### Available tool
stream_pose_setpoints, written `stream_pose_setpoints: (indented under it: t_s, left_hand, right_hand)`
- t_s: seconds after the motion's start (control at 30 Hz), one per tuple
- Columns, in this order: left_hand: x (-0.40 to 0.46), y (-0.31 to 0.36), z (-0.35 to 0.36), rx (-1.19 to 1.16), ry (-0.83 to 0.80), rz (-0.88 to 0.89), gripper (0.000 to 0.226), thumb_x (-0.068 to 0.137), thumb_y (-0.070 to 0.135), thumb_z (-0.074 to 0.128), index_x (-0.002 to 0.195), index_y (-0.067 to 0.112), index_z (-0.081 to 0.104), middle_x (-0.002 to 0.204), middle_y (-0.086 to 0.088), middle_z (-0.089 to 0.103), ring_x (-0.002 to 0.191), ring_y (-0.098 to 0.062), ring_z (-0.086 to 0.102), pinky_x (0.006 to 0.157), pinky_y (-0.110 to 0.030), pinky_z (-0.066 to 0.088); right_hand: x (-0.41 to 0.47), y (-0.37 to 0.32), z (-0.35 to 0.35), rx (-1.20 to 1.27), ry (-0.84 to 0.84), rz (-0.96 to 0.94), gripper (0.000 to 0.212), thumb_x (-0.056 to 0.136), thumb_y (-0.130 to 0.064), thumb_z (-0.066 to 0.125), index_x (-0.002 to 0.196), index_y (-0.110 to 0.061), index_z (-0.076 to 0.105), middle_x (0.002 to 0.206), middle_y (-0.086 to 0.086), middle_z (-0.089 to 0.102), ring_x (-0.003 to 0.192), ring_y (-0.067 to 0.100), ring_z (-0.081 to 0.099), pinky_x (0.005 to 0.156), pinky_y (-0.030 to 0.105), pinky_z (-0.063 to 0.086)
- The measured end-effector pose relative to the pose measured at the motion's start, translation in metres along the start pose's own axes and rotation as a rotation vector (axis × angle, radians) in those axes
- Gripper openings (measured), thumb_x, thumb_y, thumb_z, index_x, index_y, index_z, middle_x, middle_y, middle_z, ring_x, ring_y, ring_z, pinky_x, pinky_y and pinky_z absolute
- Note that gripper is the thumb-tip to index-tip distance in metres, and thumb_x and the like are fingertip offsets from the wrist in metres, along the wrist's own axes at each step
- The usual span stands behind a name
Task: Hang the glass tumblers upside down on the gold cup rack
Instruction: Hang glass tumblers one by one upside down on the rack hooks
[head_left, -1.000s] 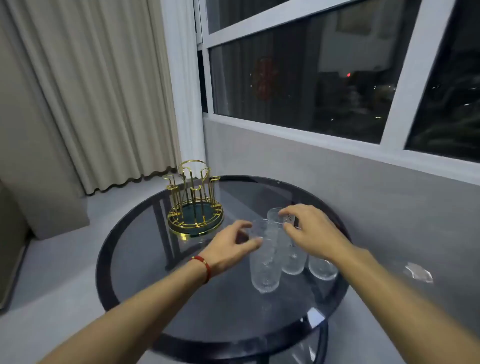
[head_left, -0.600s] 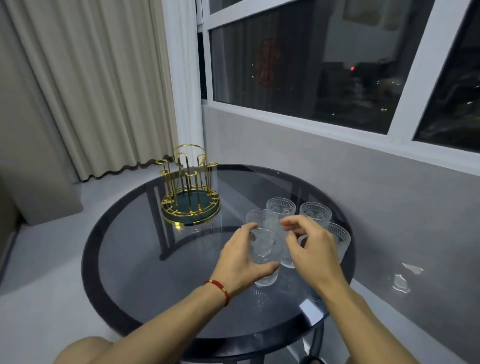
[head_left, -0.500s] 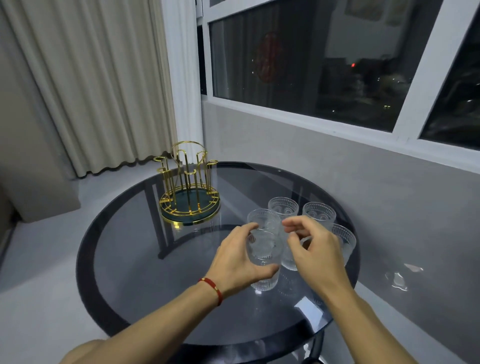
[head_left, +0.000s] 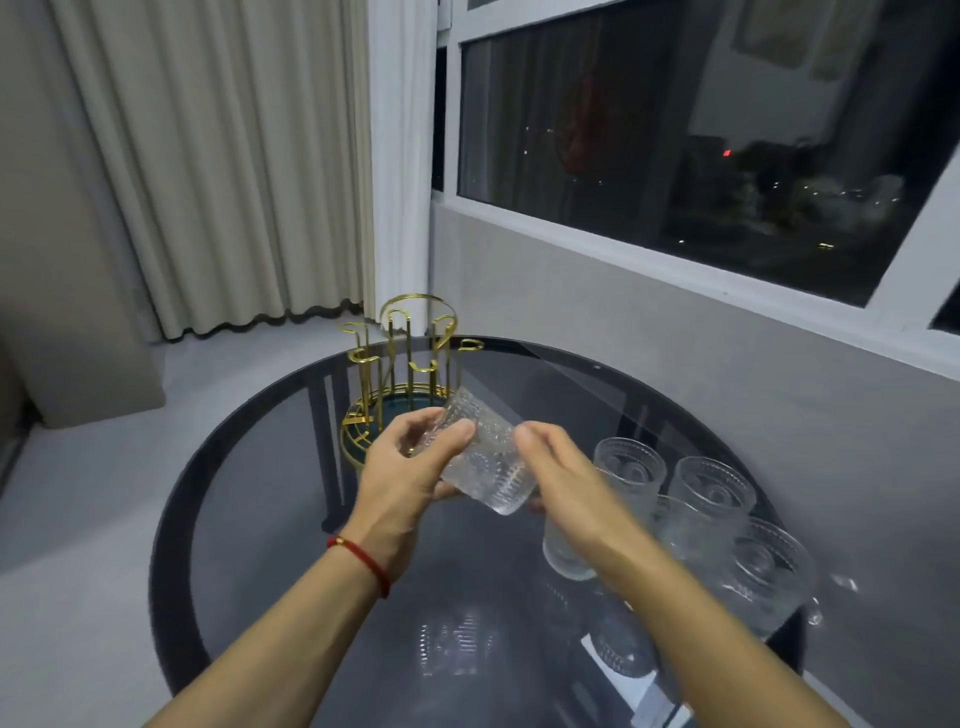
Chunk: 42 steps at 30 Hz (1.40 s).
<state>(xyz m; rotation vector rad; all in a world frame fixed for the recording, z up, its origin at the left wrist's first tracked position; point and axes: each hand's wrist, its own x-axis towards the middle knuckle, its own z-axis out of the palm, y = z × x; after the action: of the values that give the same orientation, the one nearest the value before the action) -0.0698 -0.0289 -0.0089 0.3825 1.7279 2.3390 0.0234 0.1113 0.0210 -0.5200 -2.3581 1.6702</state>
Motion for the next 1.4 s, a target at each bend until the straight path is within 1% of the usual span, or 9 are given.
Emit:
stream_pose_setpoints:
  t_s: [0.2,0.27,0.33,0.4,0.5,0.63,0.83,1.0,1.4]
  left_hand:
    - [0.02,-0.005,-0.008,-0.168,-0.035,-0.065,0.066,0.075,0.03,0.082,0.132,0.006,0.059,0.132,-0.018,0.064,0.118,-0.031,0.066,0.095,-0.057,0.056]
    - [0.023,-0.011,-0.013,-0.099,-0.087,-0.049,0.057,0.08,0.038,0.08,0.129,0.016,0.063,0.128,-0.012,0.067,0.114,-0.021,0.068,0.093,-0.051,0.059]
    - [0.027,-0.021,-0.024,0.219,-0.063,0.07,0.031,0.086,0.054,0.069,0.113,0.038,0.068,0.118,0.002,0.069,0.107,-0.007,0.066,0.087,-0.036,0.06]
    - [0.034,-0.038,-0.039,0.719,0.05,0.222,0.027,0.091,0.055,0.056,0.111,0.04,0.067,0.118,0.008,0.063,0.115,-0.009,0.057,0.089,-0.028,0.051]
    - [0.047,-0.067,-0.059,1.239,0.053,0.261,0.062,0.091,0.054,0.055,0.146,0.029,0.045,0.154,-0.002,0.039,0.147,-0.022,0.026,0.114,-0.046,0.037]
    - [0.055,-0.093,-0.071,1.44,-0.049,0.216,0.08,0.09,0.065,0.037,0.158,0.042,0.002,0.17,0.0,-0.005,0.155,-0.021,-0.012,0.124,-0.055,0.01]
    - [0.055,-0.105,-0.074,1.496,-0.03,0.228,0.076,0.091,0.064,0.027,0.158,0.043,-0.003,0.171,-0.002,-0.003,0.153,-0.022,-0.021,0.122,-0.05,-0.004]
    - [0.059,-0.106,-0.073,1.488,-0.027,0.226,0.077,0.089,0.064,0.027,0.157,0.044,-0.004,0.171,-0.003,-0.002,0.153,-0.023,-0.021,0.122,-0.053,-0.002]
    - [0.065,-0.11,-0.072,1.46,-0.048,0.218,0.078,0.088,0.061,0.035,0.156,0.045,0.001,0.17,-0.003,-0.009,0.149,-0.025,-0.027,0.119,-0.056,-0.006]
  right_hand:
    - [0.032,-0.01,0.004,0.417,-0.121,0.125,0.035,0.103,-0.04,0.059,0.125,-0.012,0.064,0.12,0.009,0.079,0.107,0.03,0.078,0.091,0.05,0.063]
    - [0.04,-0.01,-0.006,0.4,-0.042,0.089,0.037,0.1,-0.035,0.067,0.127,-0.01,0.063,0.124,0.012,0.076,0.108,0.03,0.076,0.083,0.045,0.065]
    - [0.053,-0.011,-0.019,0.201,0.129,0.027,0.042,0.095,-0.038,0.072,0.128,-0.016,0.06,0.13,0.006,0.069,0.109,0.023,0.073,0.081,0.04,0.064]
    - [0.068,-0.019,-0.036,0.052,0.282,-0.025,0.049,0.091,-0.043,0.075,0.132,-0.024,0.055,0.132,0.002,0.063,0.107,0.02,0.071,0.089,0.044,0.062]
    - [0.102,-0.044,-0.05,-0.016,0.384,-0.127,0.061,0.084,-0.047,0.08,0.137,-0.029,0.055,0.134,0.005,0.065,0.114,0.027,0.069,0.099,0.056,0.057]
    - [0.162,-0.1,-0.032,-0.066,0.43,-0.329,0.07,0.077,-0.047,0.077,0.142,-0.03,0.057,0.145,-0.005,0.06,0.131,0.022,0.059,0.104,0.053,0.054]
    - [0.255,-0.161,0.025,-0.182,0.226,-0.325,0.073,0.079,-0.032,0.084,0.145,-0.022,0.054,0.139,0.001,0.058,0.12,0.025,0.06,0.098,0.047,0.057]
    - [0.292,-0.165,0.062,-0.463,-0.044,-0.248,0.067,0.072,-0.022,0.088,0.135,-0.021,0.063,0.129,0.006,0.061,0.108,0.03,0.06,0.076,0.038,0.056]
    - [0.33,-0.156,0.109,-0.928,-0.462,-0.005,0.053,0.074,-0.012,0.093,0.119,-0.023,0.067,0.13,0.016,0.061,0.109,0.039,0.068,0.087,0.049,0.065]
